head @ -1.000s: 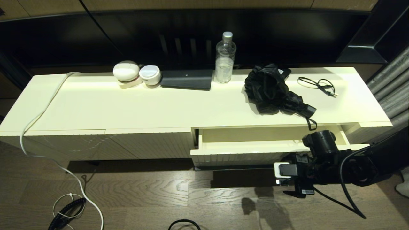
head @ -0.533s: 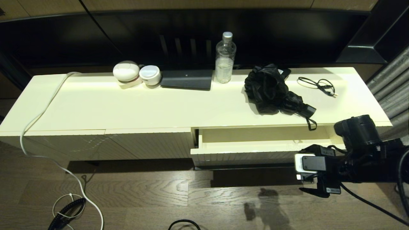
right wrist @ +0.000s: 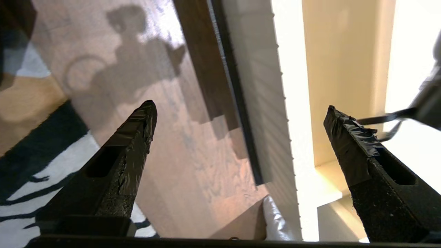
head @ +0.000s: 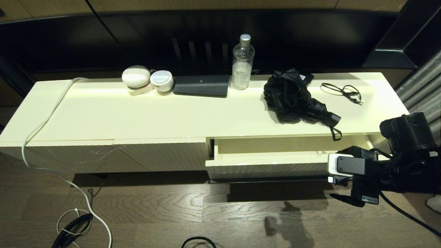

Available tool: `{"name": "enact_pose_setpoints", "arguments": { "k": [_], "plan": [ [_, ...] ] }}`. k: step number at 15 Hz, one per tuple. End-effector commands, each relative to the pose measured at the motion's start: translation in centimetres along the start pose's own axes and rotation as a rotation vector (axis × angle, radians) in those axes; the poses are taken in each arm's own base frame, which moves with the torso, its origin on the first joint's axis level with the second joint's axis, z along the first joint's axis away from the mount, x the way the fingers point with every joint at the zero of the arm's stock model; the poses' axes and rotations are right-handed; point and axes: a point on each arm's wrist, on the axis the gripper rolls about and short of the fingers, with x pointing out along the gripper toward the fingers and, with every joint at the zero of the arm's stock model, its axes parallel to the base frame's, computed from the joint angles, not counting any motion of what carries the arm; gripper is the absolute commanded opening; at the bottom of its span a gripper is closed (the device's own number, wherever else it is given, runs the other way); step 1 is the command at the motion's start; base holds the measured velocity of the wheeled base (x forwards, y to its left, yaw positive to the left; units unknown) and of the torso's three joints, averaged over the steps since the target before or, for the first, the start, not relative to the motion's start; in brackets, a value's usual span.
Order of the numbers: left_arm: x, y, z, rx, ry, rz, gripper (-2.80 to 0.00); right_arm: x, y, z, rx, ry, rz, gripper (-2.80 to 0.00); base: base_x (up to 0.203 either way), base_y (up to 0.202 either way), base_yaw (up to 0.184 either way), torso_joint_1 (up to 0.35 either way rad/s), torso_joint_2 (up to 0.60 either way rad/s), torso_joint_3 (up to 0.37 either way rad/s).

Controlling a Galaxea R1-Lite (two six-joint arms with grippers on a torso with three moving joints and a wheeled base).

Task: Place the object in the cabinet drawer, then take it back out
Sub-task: Open the drawer

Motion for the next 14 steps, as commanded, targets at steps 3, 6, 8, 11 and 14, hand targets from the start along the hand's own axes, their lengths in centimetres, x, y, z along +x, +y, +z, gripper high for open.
{"name": "enact_pose_setpoints", "arguments": {
  "k": [3,6,8,11,14],
  "plan": [
    [0.0,0.0,0.0,-0.001,-0.002,0.000,-2.80,-1.0,-0.4,1.8,-0.002,-0.059,-0.031,-2.80,0.000,0.000,0.000,0.000,0.00,0.000],
    [0.0,0.0,0.0,-0.001,-0.002,0.000,-2.80,-0.3,-1.0,3.1,0.005,-0.083,-0.031,-2.80,0.000,0.000,0.000,0.000,0.00,0.000],
    [0.0,0.0,0.0,-0.001,-0.002,0.000,-2.80,0.2,-1.5,3.5,0.001,-0.087,-0.033,-2.80,0.000,0.000,0.000,0.000,0.00,0.000],
    [0.0,0.0,0.0,-0.001,-0.002,0.000,-2.80,2.6,-2.1,3.8,0.002,-0.067,-0.001,-2.80,0.000,0.000,0.000,0.000,0.00,0.000],
    [0.0,0.0,0.0,-0.001,-0.002,0.000,-2.80,5.7,-2.7,4.0,0.004,-0.043,0.026,-2.80,0.000,0.000,0.000,0.000,0.00,0.000]
  ]
}}
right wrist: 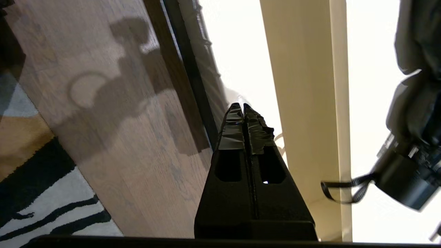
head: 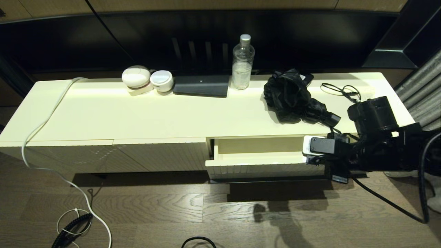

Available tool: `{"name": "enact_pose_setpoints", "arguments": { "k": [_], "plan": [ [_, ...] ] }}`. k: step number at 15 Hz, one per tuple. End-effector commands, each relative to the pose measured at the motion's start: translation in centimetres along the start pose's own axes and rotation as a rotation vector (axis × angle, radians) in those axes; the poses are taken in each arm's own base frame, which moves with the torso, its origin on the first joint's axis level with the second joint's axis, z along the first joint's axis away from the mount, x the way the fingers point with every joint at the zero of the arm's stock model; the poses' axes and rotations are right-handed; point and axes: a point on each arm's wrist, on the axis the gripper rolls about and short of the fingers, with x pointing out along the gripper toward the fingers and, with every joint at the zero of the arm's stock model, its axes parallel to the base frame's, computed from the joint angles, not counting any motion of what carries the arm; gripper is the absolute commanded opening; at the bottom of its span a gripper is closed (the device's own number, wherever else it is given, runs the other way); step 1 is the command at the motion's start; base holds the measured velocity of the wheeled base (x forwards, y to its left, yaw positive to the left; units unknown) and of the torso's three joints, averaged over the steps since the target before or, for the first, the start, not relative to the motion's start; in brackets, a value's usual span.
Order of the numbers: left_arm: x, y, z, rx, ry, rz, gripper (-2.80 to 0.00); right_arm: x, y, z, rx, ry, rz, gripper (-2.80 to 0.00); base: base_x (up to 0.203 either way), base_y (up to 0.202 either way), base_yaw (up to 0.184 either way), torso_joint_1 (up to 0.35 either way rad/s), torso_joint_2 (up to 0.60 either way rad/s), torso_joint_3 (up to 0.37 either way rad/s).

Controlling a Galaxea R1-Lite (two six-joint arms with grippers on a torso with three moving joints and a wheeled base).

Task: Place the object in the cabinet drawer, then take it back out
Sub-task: Open the drawer

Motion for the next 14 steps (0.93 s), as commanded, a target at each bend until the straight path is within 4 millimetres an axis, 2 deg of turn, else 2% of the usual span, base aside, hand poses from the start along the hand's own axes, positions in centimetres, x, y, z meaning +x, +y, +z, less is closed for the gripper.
{"name": "enact_pose_setpoints", "arguments": {
  "k": [1,4,8,11,14],
  "plan": [
    [0.0,0.0,0.0,-0.001,-0.002,0.001,-2.80,3.7,-0.1,-0.4,0.000,0.035,0.049,-2.80,0.000,0.000,0.000,0.000,0.00,0.000],
    [0.0,0.0,0.0,-0.001,-0.002,0.001,-2.80,5.7,-2.1,-1.2,-0.034,0.059,0.007,-2.80,0.000,0.000,0.000,0.000,0.00,0.000],
    [0.0,0.0,0.0,-0.001,-0.002,0.001,-2.80,6.4,-3.9,-1.9,-0.095,0.074,-0.026,-2.80,0.000,0.000,0.000,0.000,0.00,0.000],
    [0.0,0.0,0.0,-0.001,-0.002,0.001,-2.80,7.0,-4.1,-1.9,-0.115,0.074,-0.025,-2.80,0.000,0.000,0.000,0.000,0.00,0.000],
    [0.0,0.0,0.0,-0.001,-0.002,-0.001,-2.80,6.4,-3.8,-1.8,-0.115,0.088,0.026,-2.80,0.000,0.000,0.000,0.000,0.00,0.000]
  ]
}}
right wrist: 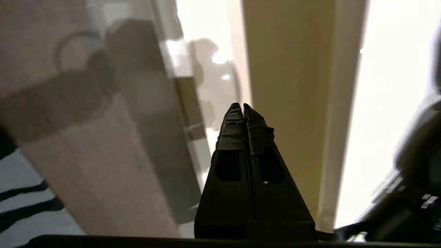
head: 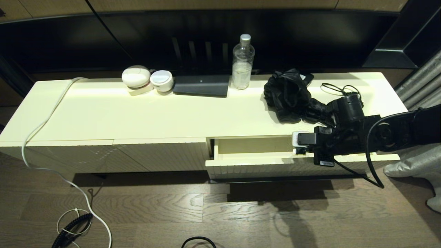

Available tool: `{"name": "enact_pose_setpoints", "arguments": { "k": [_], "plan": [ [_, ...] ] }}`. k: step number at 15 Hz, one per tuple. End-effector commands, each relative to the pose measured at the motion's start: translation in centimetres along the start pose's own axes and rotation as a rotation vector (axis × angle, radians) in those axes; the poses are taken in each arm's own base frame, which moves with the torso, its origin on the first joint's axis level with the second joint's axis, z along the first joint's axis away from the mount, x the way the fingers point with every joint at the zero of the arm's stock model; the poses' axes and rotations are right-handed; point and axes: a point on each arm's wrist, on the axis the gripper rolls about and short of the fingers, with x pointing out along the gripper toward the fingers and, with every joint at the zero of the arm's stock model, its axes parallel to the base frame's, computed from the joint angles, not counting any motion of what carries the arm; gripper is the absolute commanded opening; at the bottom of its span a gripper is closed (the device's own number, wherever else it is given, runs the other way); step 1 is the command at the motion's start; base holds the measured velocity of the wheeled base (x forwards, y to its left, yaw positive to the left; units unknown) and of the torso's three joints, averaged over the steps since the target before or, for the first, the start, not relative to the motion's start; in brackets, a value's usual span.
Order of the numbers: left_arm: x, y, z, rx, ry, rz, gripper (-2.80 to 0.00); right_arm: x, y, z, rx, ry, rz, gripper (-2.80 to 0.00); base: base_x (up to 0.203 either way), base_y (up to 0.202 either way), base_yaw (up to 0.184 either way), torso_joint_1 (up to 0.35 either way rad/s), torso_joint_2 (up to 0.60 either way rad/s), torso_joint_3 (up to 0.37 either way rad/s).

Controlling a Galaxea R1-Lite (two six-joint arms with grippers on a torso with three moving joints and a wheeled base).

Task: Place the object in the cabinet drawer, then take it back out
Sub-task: Open the drawer

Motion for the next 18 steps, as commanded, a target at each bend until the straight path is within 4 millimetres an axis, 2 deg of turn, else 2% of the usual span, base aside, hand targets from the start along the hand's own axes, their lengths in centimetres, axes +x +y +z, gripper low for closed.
{"name": "enact_pose_setpoints", "arguments": {
  "k": [1,3,7,11,18],
  "plan": [
    [0.0,0.0,0.0,-0.001,-0.002,0.001,-2.80,-0.5,0.2,0.2,-0.008,0.009,0.048,-2.80,0.000,0.000,0.000,0.000,0.00,0.000],
    [0.0,0.0,0.0,-0.001,-0.002,0.001,-2.80,-1.2,0.7,0.1,-0.010,0.026,0.107,-2.80,0.000,0.000,0.000,0.000,0.00,0.000],
    [0.0,0.0,0.0,-0.001,-0.002,0.001,-2.80,-1.3,1.7,0.1,-0.005,0.039,0.173,-2.80,0.000,0.000,0.000,0.000,0.00,0.000],
    [0.0,0.0,0.0,-0.001,-0.002,0.001,-2.80,-1.0,4.1,-0.3,-0.012,0.061,0.257,-2.80,0.000,0.000,0.000,0.000,0.00,0.000],
    [0.0,0.0,0.0,-0.001,-0.002,0.000,-2.80,-1.5,6.8,-0.6,-0.020,0.053,0.352,-2.80,0.000,0.000,0.000,0.000,0.00,0.000]
  ]
}}
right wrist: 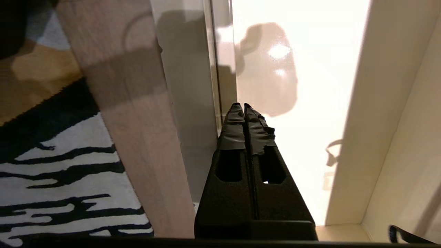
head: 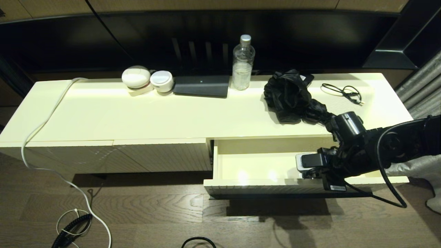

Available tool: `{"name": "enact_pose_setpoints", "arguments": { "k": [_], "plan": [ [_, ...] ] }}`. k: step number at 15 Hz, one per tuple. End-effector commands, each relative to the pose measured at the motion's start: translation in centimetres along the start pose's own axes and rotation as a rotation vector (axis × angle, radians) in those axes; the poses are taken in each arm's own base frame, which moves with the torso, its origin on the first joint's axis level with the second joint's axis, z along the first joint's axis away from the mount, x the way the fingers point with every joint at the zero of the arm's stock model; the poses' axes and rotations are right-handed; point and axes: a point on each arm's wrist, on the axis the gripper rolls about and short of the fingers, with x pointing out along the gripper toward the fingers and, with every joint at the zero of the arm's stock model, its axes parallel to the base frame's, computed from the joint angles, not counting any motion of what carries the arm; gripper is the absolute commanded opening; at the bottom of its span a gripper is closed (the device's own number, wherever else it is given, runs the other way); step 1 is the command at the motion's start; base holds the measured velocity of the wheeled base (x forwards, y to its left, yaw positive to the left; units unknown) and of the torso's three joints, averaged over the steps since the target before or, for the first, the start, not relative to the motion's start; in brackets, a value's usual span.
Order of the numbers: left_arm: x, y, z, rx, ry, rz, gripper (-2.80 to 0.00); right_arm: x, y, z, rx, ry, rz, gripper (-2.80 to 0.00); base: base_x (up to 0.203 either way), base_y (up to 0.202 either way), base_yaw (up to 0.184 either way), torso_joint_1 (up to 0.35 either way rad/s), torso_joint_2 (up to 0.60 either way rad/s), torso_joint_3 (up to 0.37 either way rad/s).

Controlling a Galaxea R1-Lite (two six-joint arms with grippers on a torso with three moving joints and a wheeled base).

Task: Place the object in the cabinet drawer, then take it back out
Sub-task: Open the drawer

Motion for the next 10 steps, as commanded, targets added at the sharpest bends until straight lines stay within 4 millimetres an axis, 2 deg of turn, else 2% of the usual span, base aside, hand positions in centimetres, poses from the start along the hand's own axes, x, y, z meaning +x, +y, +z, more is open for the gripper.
{"name": "enact_pose_setpoints", "arguments": {
  "k": [1,10],
  "plan": [
    [0.0,0.0,0.0,-0.001,-0.002,0.001,-2.80,0.0,1.1,0.2,-0.020,-0.012,0.044,-2.80,0.000,0.000,0.000,0.000,0.00,0.000],
    [0.0,0.0,0.0,-0.001,-0.002,0.001,-2.80,0.1,3.0,-0.5,-0.022,-0.023,0.115,-2.80,0.000,0.000,0.000,0.000,0.00,0.000]
  ]
}}
